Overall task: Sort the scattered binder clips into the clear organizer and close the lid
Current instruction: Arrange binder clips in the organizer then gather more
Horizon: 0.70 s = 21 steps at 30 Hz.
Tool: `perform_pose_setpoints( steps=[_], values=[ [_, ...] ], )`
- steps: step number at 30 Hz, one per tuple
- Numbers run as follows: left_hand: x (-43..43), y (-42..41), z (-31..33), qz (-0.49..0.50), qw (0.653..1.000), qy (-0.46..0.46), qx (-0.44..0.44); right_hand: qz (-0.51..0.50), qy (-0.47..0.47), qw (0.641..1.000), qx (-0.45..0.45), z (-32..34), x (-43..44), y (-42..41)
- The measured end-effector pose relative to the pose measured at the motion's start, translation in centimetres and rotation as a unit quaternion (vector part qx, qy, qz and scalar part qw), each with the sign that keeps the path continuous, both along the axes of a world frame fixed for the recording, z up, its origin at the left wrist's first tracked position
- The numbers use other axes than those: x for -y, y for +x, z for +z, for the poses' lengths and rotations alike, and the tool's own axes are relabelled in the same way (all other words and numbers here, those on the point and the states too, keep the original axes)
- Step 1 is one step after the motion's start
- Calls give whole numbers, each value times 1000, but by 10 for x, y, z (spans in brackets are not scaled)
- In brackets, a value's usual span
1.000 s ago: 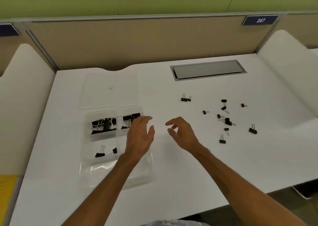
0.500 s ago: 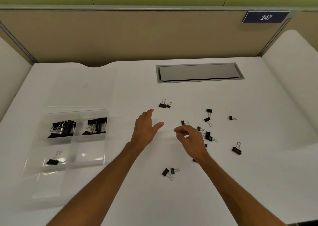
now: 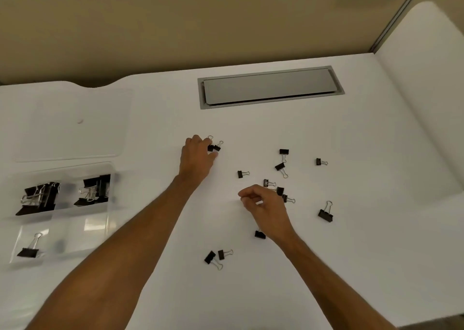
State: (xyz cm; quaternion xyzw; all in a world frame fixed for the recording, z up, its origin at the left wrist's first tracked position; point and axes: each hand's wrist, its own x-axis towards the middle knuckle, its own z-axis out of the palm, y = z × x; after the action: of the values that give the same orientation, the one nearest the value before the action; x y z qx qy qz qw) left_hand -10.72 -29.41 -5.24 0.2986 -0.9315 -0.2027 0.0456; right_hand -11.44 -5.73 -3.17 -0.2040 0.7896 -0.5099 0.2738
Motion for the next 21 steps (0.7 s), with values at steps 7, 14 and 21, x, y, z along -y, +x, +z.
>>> perform_pose_setpoints(
  steps=[7,14,21],
  values=[
    [-1,-5,-4,21,1000,-11,-11,3,-4,1000,0,-2,-5,-5],
    [-26,22,9,205,958,164,-118,-41,8,996,-83,6,-31,-28],
    [-92,66,26,280,871,379,-142,-14,147,969,-196,-12,-68,-63]
  ],
)
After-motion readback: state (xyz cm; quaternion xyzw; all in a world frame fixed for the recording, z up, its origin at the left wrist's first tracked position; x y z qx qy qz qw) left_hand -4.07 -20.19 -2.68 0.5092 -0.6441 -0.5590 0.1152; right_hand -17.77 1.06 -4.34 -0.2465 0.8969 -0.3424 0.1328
